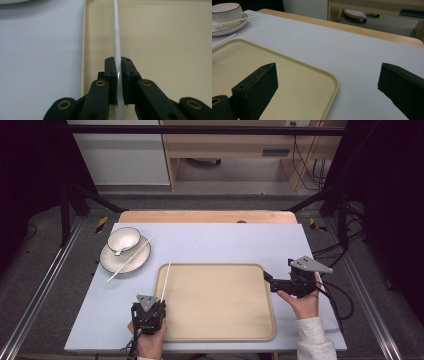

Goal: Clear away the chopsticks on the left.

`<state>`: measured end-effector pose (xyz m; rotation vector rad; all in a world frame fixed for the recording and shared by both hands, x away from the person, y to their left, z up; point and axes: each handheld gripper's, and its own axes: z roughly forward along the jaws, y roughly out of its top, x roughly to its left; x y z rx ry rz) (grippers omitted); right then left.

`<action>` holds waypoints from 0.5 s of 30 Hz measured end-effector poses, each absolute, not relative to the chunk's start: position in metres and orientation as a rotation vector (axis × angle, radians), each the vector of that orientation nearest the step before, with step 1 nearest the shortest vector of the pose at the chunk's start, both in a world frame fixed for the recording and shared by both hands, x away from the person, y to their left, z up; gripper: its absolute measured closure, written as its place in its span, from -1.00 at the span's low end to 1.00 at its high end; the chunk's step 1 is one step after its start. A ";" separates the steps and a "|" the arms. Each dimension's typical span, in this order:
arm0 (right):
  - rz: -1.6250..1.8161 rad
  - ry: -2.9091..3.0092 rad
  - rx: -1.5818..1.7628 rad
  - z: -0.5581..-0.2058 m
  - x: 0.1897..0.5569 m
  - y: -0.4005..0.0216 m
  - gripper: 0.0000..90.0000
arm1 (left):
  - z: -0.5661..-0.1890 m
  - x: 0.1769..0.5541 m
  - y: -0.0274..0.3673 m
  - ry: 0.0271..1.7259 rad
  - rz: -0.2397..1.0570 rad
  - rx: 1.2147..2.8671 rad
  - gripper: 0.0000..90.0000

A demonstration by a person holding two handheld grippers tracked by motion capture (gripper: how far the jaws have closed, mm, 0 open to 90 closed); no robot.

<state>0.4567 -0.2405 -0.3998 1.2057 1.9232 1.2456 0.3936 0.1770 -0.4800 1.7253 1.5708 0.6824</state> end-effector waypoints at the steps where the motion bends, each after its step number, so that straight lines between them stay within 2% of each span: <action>1: 1.243 1.924 1.204 -0.400 0.457 -0.241 -0.93 | -0.481 0.394 0.177 1.583 0.680 1.733 0.87; 15: 1.238 1.928 1.202 -0.400 0.457 -0.241 -0.93 | -0.481 0.397 0.178 1.609 0.672 1.736 0.86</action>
